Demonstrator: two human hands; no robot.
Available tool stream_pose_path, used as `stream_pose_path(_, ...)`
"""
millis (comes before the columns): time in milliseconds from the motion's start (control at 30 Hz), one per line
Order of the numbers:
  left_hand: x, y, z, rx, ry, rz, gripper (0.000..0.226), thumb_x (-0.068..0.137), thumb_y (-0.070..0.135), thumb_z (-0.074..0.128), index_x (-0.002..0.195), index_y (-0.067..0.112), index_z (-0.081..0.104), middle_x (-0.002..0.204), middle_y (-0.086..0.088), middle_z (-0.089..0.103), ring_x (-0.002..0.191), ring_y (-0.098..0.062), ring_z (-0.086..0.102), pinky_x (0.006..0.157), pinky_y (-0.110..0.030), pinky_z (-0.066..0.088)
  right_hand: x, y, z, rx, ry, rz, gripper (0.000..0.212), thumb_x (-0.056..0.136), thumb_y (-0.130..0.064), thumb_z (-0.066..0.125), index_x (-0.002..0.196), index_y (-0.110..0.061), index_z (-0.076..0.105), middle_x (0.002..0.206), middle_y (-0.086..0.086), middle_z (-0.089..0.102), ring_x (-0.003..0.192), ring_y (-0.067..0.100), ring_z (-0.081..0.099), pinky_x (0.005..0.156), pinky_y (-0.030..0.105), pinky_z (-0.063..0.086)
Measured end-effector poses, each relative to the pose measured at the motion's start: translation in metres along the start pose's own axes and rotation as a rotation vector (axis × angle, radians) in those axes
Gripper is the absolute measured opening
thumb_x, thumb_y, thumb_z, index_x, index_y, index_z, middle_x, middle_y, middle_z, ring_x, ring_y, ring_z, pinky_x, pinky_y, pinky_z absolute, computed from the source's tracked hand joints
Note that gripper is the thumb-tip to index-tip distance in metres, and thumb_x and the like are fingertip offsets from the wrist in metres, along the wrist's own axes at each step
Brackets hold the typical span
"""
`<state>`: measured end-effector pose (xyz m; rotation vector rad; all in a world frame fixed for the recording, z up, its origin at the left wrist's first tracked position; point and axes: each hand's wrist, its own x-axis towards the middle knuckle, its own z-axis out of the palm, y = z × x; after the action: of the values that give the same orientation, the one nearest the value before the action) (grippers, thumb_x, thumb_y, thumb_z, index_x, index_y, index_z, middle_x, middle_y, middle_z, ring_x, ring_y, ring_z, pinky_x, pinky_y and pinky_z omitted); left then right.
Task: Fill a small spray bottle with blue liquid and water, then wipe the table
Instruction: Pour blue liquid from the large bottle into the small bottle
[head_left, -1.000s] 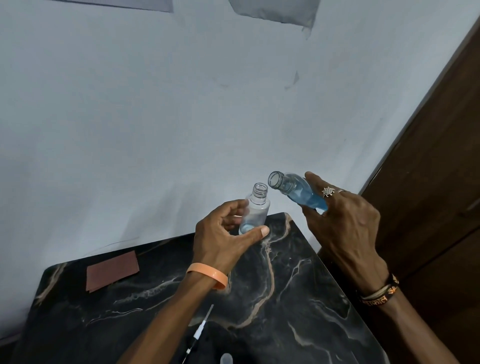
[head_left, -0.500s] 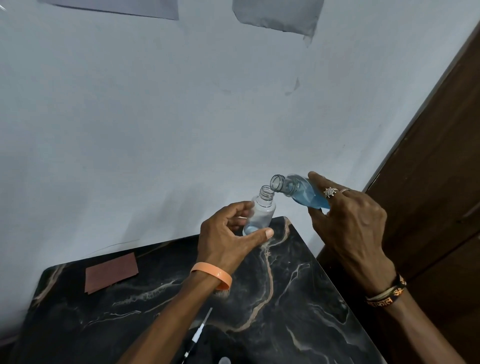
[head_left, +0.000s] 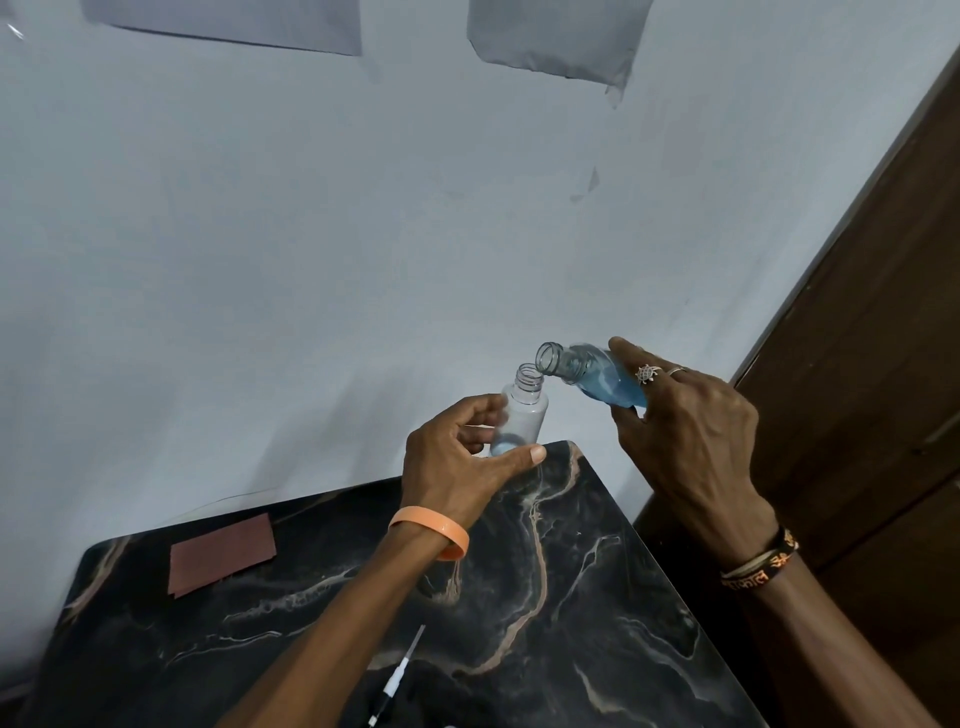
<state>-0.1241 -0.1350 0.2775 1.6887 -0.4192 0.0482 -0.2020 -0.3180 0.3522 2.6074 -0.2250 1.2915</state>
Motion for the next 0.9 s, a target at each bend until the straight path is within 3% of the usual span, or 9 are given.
stream_pose_path(233, 0.009, -0.001, -0.001, 0.017, -0.002, -0.002, 0.054, 0.059, 0.047, 0.088, 0.106, 0.044, 0.060, 0.101, 0.025, 0.064, 0.084, 0.014, 0.063, 0.062, -0.001, 0.046, 0.008, 0.001, 0.006, -0.020, 0.003, -0.015, 0.060, 0.058, -0.007, 0.087, 0.116, -0.014, 0.074, 0.095, 0.010, 0.077, 0.075, 0.033, 0.073, 0.056, 0.030, 0.054)
stream_pose_path(467, 0.016, 0.001, -0.002, 0.034, -0.001, 0.007, 0.053, 0.059, 0.049, 0.087, 0.105, 0.045, 0.059, 0.102, 0.025, 0.064, 0.086, 0.012, 0.062, 0.063, -0.001, 0.046, 0.015, 0.001, 0.006, -0.025, 0.006, -0.014, 0.060, 0.055, -0.008, 0.090, 0.113, -0.014, 0.075, 0.093, 0.010, 0.077, 0.071, 0.033, 0.072, 0.054, 0.030, 0.053)
stream_pose_path(900, 0.024, 0.001, -0.001, 0.020, 0.026, 0.004, 0.062, 0.059, 0.046, 0.089, 0.115, 0.033, 0.066, 0.112, 0.012, 0.071, 0.091, -0.001, 0.068, 0.075, -0.014, 0.056, 0.025, 0.001, 0.007, -0.029, 0.019, -0.021, 0.058, 0.056, -0.005, 0.089, 0.112, -0.014, 0.075, 0.090, 0.009, 0.077, 0.070, 0.032, 0.072, 0.052, 0.027, 0.051)
